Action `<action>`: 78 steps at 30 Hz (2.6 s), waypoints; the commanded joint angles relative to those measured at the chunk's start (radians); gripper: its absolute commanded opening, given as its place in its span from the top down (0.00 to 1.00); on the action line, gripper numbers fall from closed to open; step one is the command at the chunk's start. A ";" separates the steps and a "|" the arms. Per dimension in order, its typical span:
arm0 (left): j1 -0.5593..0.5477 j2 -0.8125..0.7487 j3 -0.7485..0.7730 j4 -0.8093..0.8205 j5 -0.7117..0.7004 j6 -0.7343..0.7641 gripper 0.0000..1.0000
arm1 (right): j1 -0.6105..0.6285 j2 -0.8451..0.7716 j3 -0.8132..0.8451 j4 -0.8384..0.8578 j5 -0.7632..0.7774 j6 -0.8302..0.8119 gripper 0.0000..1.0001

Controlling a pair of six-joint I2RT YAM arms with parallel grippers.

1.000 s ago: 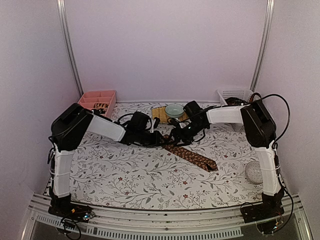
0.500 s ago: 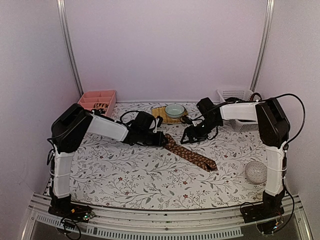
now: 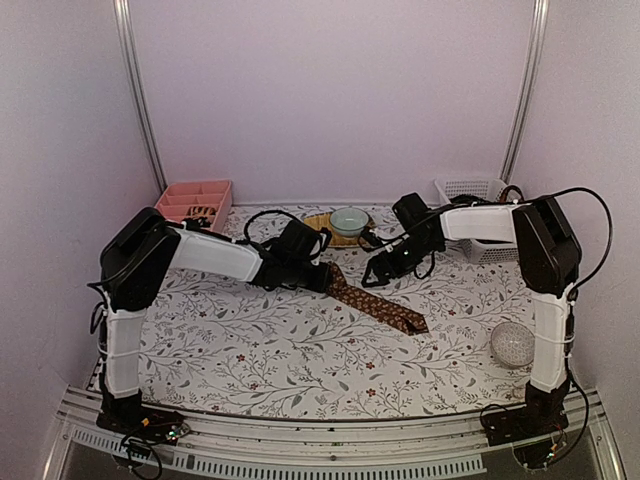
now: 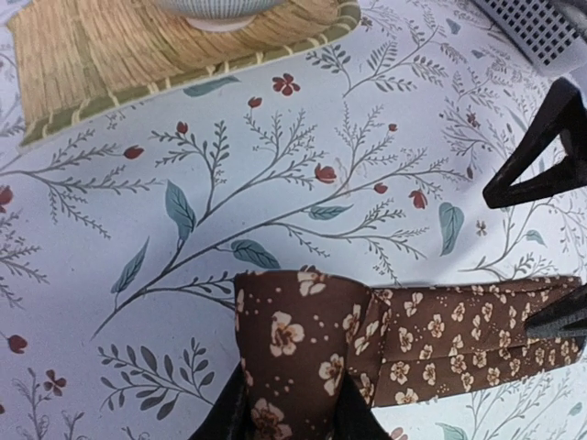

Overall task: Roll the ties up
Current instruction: Roll the tie at the center of the board.

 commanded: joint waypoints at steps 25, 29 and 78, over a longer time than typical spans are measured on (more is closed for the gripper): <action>-0.109 -0.036 0.069 -0.183 -0.484 0.279 0.78 | -0.001 -0.089 0.106 -0.076 -0.038 -0.186 0.11; -0.136 -0.009 0.110 -0.222 -0.581 0.336 0.78 | -0.002 -0.080 0.112 -0.084 -0.055 -0.185 0.11; -0.250 0.200 0.286 -0.352 -0.775 0.319 0.52 | -0.121 0.025 0.080 0.075 -0.459 0.262 0.12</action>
